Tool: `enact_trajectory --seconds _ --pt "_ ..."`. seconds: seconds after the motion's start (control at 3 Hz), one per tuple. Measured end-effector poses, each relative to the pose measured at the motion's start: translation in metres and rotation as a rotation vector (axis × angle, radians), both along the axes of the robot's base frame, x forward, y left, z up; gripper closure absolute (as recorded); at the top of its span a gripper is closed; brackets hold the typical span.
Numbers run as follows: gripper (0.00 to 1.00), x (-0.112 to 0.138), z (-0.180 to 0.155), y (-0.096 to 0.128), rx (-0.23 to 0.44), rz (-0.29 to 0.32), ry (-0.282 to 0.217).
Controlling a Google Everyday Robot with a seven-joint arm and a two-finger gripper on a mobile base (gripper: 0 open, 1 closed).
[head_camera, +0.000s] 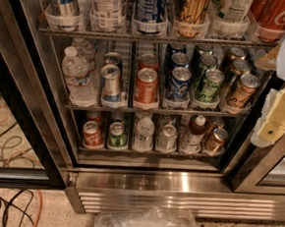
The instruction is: Pick coke can from bottom shelf of fridge
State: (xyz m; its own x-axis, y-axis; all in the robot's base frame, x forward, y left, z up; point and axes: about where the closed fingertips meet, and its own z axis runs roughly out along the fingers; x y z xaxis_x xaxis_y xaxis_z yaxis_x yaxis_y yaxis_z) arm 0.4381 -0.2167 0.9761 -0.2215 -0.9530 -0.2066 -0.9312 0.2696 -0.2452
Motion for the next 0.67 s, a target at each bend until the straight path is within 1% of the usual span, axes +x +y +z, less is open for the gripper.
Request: enact_trajectory --seconds 0.33,0.67 --pt "0.00 0.000 0.000 0.000 0.000 0.000 0.000" --pt "0.00 0.000 -0.011 0.008 0.053 -0.010 -0.032"
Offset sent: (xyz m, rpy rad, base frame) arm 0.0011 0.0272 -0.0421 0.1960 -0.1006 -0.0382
